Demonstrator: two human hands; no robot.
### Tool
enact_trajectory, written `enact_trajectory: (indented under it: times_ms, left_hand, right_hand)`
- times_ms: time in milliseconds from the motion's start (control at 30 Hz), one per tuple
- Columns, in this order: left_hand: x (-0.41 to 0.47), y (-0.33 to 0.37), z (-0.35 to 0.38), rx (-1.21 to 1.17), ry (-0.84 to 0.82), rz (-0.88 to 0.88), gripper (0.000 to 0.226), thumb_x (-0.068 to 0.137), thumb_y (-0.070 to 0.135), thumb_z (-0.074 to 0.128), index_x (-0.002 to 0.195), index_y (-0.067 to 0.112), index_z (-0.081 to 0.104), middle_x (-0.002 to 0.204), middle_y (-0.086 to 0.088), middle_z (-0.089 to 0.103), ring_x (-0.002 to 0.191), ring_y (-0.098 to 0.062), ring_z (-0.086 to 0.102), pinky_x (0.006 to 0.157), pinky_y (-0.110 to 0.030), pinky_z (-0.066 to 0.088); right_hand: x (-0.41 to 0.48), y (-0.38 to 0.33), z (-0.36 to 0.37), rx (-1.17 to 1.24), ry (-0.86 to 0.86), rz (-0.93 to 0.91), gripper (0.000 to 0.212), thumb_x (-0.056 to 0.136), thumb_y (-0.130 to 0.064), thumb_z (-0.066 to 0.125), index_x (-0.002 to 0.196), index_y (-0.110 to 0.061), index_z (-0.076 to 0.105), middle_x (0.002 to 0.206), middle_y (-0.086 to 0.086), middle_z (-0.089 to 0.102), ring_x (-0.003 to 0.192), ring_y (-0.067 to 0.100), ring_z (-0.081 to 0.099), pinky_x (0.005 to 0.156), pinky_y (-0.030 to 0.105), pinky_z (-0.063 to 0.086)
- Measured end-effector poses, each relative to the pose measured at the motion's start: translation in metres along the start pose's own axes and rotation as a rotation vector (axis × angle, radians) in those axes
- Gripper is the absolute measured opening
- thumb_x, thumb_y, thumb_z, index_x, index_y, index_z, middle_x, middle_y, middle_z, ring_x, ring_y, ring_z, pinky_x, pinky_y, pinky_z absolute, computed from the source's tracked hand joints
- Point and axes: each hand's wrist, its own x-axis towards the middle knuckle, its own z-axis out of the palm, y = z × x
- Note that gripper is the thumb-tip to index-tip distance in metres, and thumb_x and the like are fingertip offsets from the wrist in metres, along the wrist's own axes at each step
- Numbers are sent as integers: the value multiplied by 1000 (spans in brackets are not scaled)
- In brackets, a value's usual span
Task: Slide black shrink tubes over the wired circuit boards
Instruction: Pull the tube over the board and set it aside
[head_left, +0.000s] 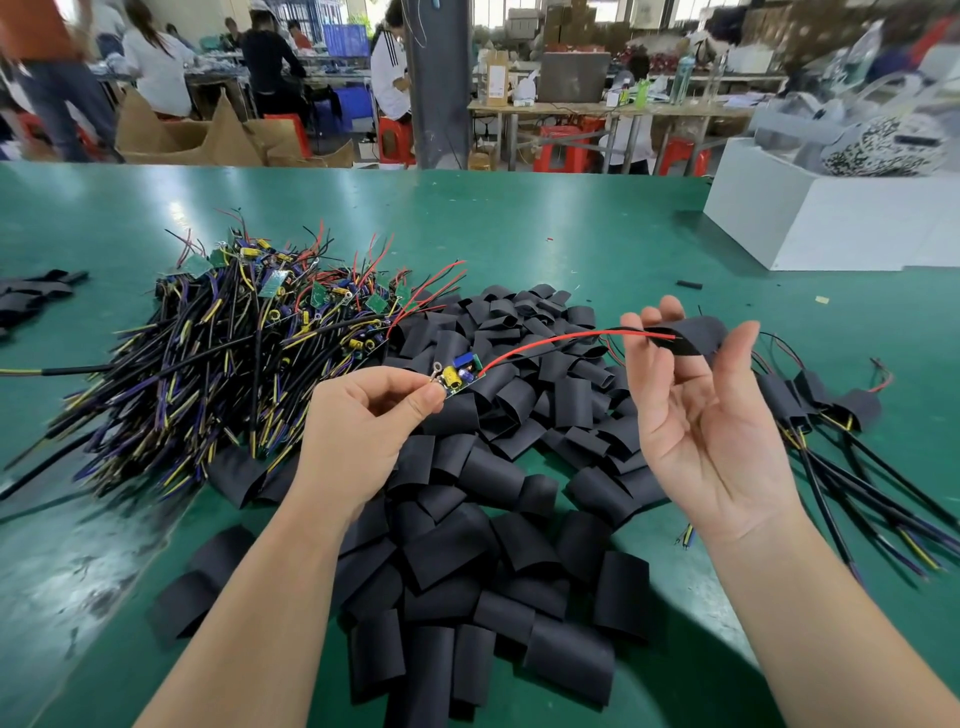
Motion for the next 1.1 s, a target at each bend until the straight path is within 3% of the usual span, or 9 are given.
enact_trajectory:
  times_ms: [133,300,400,600,733,1000,1100]
  left_hand:
    - [1,-1,-1,23,24,3,17,77,17,77,68,32,74,67,4,72,62,-4,63,60,-15,51]
    - [-2,2,3,100,0,50,28,76,14,79,65,39,72,68,11,71,62,-3,63,60,-15,51]
    - [-7,7,12,74,-55,63,23,74,20,79,68,41,73,67,12,71,59,-1,60,57,-15,49]
    - [-15,12,24,5,-143,22,8,66,39,75,72,44,73,69,5,71,62,-9,60,60,-34,52]
    - [-14,12,23,-60,-154,4,10,62,44,72,70,41,74,68,8,71,64,-7,62,62,-25,52]
    - [-14,12,23,-121,-168,-36,12,63,41,72,71,34,75,70,6,72,66,-6,65,64,-20,53]
    - [-15,11,25,-125,-182,-45,8,64,37,72,70,33,76,71,3,73,68,-10,65,67,-26,54]
  right_hand:
    - [2,2,-2,-59,60,-73,40,78,-35,57,104,-5,63,99,9,71,100,25,70,68,23,58]
    - [7,7,-13,-394,132,-164,28,78,-29,59,102,-16,61,98,4,72,99,22,69,75,25,57]
    - [7,17,-19,-516,84,-92,24,78,-23,59,103,-21,61,103,1,71,96,22,70,75,29,57]
    - [5,33,-23,-633,-50,11,26,74,-9,65,95,-22,71,109,7,72,87,16,70,72,28,58]
    - [5,24,-22,-746,-128,-13,31,63,-8,80,90,-23,73,108,10,72,90,19,71,69,25,56]
    - [6,12,-25,-991,-227,-127,32,62,-6,77,89,-22,72,108,10,72,99,26,69,79,31,57]
    - [5,16,-23,-944,-215,-81,32,58,-12,80,87,-23,72,106,9,73,94,23,70,76,31,58]
